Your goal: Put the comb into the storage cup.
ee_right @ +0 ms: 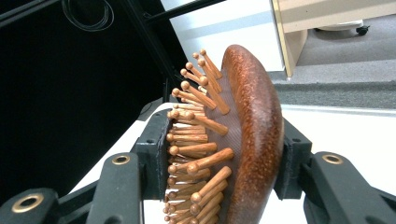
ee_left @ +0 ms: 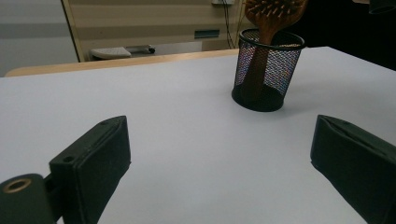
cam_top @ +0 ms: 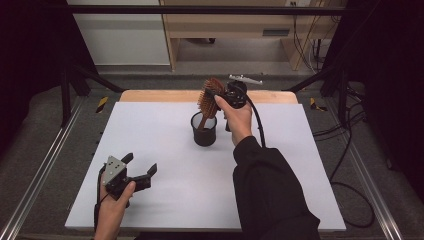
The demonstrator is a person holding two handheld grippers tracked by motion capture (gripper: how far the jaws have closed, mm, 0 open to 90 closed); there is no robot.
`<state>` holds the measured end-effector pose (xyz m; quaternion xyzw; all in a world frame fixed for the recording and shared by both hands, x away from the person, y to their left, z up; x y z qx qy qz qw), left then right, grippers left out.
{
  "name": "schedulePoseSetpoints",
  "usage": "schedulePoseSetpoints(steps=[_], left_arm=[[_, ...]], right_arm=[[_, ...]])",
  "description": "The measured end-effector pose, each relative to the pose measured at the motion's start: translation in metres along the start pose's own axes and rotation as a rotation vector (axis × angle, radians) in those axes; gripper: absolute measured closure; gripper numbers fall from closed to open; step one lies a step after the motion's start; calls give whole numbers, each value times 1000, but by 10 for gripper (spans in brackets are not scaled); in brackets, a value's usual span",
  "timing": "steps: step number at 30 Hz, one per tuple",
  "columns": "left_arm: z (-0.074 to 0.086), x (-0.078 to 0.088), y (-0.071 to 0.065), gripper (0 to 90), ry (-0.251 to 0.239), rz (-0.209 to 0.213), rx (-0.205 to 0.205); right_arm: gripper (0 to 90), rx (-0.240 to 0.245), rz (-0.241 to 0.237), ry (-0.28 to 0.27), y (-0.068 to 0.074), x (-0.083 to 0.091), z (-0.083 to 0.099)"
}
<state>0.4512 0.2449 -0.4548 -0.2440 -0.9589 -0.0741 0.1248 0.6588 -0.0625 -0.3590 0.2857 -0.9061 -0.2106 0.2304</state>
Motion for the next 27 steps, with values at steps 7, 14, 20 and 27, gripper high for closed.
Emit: schedulePoseSetpoints(steps=[7, 14, 20, 27], left_arm=[[0, 0, 0, 53, -2, 1, 3], [0, 0, 0, 53, -1, 1, 3], [0, 0, 0, 53, -2, 1, 3], [0, 0, 0, 53, -2, 0, 3]], right_arm=[[479, 10, 11, 9, 0, -2, -1], [472, 8, 17, 12, -4, -2, -2], [468, 9, 21, 14, -5, -2, -2], [463, 13, 27, 15, -6, -2, -2]])
Point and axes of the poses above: each handheld gripper's, and its own axes: x roughly backward along the jaws, z roughly out of its underside, y roughly to its left, the point moved 3 cm from there along -x, roughly forward along the jaws, and after that the axes turned 8 degrees about -x, right-handed, at the moved point
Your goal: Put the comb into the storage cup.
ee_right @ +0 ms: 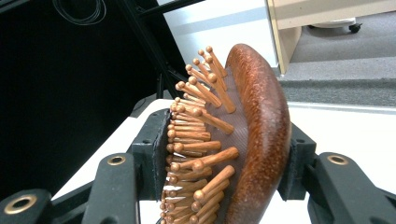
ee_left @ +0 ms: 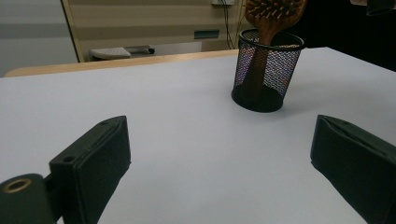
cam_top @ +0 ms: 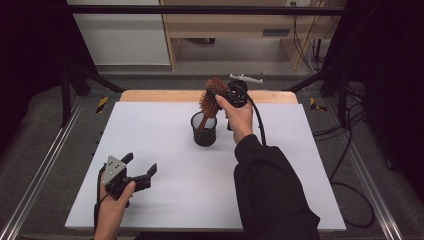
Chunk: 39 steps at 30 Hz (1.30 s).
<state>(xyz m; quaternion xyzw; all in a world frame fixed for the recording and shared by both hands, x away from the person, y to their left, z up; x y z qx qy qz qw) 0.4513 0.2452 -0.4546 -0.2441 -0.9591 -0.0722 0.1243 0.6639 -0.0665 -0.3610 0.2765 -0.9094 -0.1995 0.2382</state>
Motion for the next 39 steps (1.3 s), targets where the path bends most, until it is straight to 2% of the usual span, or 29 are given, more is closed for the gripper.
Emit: schedulePoseSetpoints(steps=[27, 39], left_arm=[[0, 0, 1, 53, 0, -2, 0], [0, 0, 1, 53, 0, 0, 0]], right_arm=[[425, 22, 34, 8, -4, 0, 0], [366, 41, 54, 19, -6, 3, 0]])
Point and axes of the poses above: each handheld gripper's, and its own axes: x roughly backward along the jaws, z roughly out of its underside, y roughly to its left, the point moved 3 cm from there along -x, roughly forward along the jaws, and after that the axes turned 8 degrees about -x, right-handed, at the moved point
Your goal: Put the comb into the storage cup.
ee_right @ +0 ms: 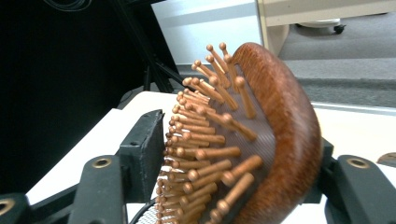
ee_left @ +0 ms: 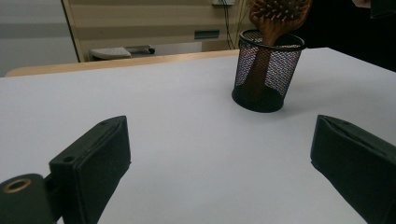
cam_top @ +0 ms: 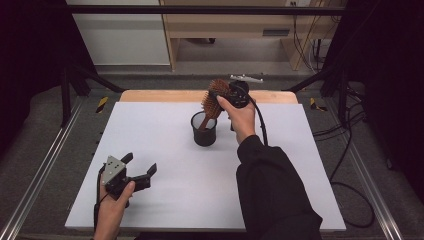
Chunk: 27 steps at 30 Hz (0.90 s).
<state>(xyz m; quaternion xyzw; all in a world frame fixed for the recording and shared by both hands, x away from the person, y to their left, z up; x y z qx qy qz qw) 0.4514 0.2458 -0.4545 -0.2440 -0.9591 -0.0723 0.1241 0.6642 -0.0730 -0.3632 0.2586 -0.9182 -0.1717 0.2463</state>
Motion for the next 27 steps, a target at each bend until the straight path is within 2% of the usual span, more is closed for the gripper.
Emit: schedulePoseSetpoints(steps=[17, 22, 27], left_arm=[[0, 0, 0, 52, 4, 4, 2], [0, 0, 0, 52, 3, 3, 3], [0, 0, 0, 52, 3, 4, 2]], right_arm=[[221, 4, -5, 24, -4, 4, 0], [147, 21, 11, 17, -2, 5, 0], [124, 29, 22, 6, -2, 6, -1]])
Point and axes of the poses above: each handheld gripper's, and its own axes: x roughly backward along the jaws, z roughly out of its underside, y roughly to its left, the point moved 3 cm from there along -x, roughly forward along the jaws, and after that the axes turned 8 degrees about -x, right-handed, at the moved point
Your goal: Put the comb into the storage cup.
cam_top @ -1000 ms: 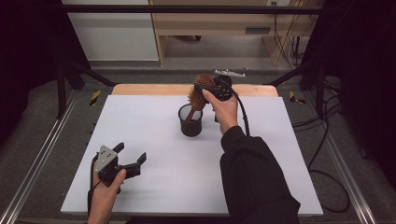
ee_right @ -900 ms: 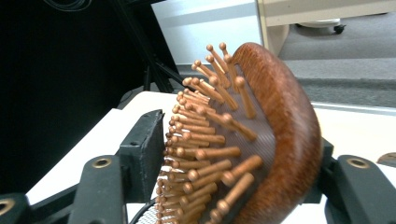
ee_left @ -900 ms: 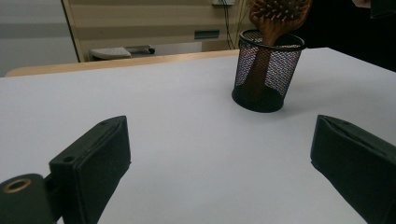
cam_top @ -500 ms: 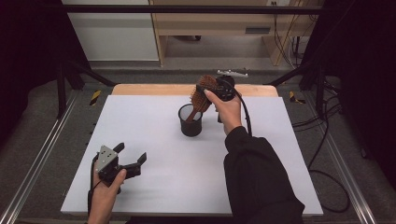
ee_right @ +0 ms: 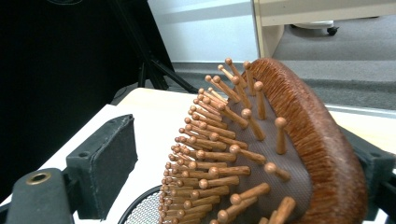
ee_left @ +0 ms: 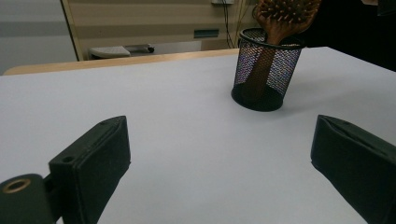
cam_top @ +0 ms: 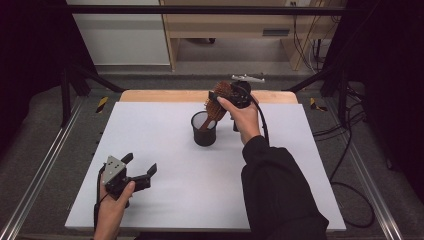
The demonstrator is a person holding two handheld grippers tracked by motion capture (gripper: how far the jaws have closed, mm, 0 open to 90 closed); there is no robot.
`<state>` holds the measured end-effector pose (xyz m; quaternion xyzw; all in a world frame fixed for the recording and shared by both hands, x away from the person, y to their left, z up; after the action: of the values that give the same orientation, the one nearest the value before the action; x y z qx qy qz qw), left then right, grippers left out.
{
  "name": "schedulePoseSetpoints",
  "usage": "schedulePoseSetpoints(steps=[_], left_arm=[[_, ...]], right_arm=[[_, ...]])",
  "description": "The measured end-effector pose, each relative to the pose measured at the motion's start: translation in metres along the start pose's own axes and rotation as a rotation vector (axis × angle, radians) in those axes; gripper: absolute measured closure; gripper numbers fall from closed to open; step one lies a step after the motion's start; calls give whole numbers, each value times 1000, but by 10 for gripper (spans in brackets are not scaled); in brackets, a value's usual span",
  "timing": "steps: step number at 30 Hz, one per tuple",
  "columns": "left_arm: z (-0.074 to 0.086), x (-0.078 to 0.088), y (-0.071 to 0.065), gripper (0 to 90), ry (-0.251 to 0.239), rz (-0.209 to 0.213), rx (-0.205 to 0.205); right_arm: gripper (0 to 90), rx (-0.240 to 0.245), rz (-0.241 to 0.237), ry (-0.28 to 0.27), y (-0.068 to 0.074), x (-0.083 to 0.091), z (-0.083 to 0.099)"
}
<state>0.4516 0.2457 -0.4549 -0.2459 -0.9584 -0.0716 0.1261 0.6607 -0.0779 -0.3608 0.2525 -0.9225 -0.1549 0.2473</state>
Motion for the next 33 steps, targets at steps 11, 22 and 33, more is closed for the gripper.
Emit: schedulePoseSetpoints(steps=[11, 22, 33], left_arm=[[0, 0, 0, 52, 0, -2, 1], [0, 0, 0, 52, 1, -2, 2], [0, 0, 0, 52, 1, -2, 1]], right_arm=[[95, 1, 14, -12, -1, 2, -2], [81, 9, 21, -16, 1, 3, -2], [76, 11, 25, -18, 1, 4, -3]])
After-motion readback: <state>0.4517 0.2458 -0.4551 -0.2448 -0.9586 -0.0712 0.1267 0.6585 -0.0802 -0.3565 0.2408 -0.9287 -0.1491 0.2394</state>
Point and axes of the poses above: each handheld gripper's, and its own axes: x roughly backward along the jaws, z roughly out of its underside, y roughly to its left, the point moved 3 cm from there along -x, roughly forward along the jaws, and after that the axes turned 8 degrees about -x, right-handed, at the moved point
